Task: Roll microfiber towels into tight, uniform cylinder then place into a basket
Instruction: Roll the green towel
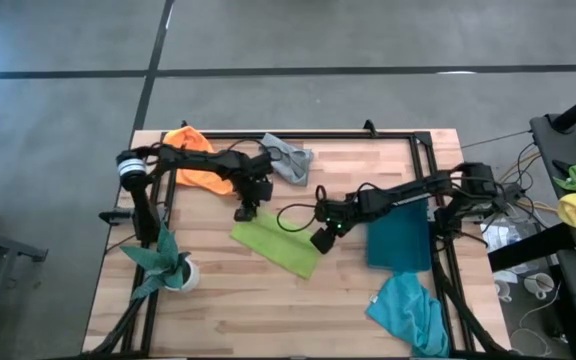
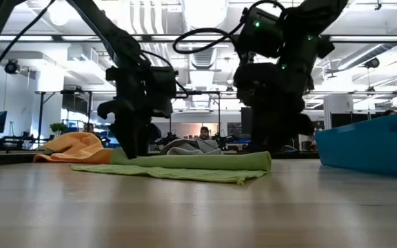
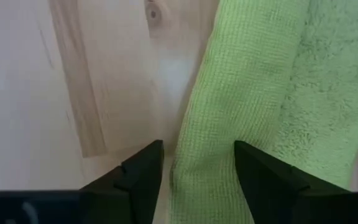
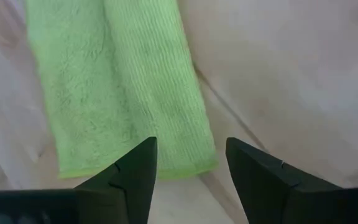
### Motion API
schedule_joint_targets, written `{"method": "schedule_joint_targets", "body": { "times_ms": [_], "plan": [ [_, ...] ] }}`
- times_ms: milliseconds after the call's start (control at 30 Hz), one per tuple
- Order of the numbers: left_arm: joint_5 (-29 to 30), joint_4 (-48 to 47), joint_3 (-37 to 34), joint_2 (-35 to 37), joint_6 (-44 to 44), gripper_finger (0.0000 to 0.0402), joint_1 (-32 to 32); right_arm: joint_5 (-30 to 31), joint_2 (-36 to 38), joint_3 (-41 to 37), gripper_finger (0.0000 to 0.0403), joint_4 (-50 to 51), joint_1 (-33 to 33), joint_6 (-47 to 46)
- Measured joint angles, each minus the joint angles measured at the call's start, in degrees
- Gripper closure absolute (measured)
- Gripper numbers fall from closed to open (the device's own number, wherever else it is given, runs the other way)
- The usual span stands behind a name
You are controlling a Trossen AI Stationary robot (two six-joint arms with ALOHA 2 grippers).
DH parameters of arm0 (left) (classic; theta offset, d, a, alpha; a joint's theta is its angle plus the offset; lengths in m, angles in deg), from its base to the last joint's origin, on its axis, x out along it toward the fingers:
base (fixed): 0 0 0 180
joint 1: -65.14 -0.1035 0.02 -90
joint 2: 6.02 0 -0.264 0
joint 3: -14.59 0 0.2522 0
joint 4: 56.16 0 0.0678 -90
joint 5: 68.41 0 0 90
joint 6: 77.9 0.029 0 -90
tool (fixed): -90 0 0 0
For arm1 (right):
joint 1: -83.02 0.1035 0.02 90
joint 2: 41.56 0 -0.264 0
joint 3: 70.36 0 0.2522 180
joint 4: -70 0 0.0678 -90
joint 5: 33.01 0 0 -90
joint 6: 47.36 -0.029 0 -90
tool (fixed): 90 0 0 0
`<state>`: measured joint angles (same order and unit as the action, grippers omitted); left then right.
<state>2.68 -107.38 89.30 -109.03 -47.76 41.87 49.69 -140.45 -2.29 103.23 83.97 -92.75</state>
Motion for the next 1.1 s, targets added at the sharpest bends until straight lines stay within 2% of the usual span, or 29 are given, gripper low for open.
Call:
{"method": "schedule_joint_targets", "body": {
  "times_ms": [233, 367, 600, 900, 1100],
  "plan": [
    [0.28, -0.43, -0.04, 0.52, 0.30, 0.0231, 0.12, -0.82, -3.19, 0.38, 0.0223, -0.40, 0.02, 0.72],
    [0.44, -2.29, 0.18, 1.91, -0.46, 0.0232, 0.17, -0.35, -3.39, 0.57, 0.0233, -0.24, 0.00, 4.30],
    [1.51, -2.03, 0.43, 6.26, -0.32, 0.0233, -0.80, 0.62, -3.59, 0.55, 0.0294, -1.27, -0.11, 11.50],
    [1.64, -1.29, -1.97, 4.03, 6.42, 0.0233, -1.86, 0.95, -3.66, 0.65, 0.0377, -0.10, -0.13, 16.16],
    [1.88, -0.24, -2.49, 2.33, 6.24, 0.0246, -1.90, 0.93, -3.59, 0.74, 0.0392, 1.04, -0.13, 19.51]
  ]
}}
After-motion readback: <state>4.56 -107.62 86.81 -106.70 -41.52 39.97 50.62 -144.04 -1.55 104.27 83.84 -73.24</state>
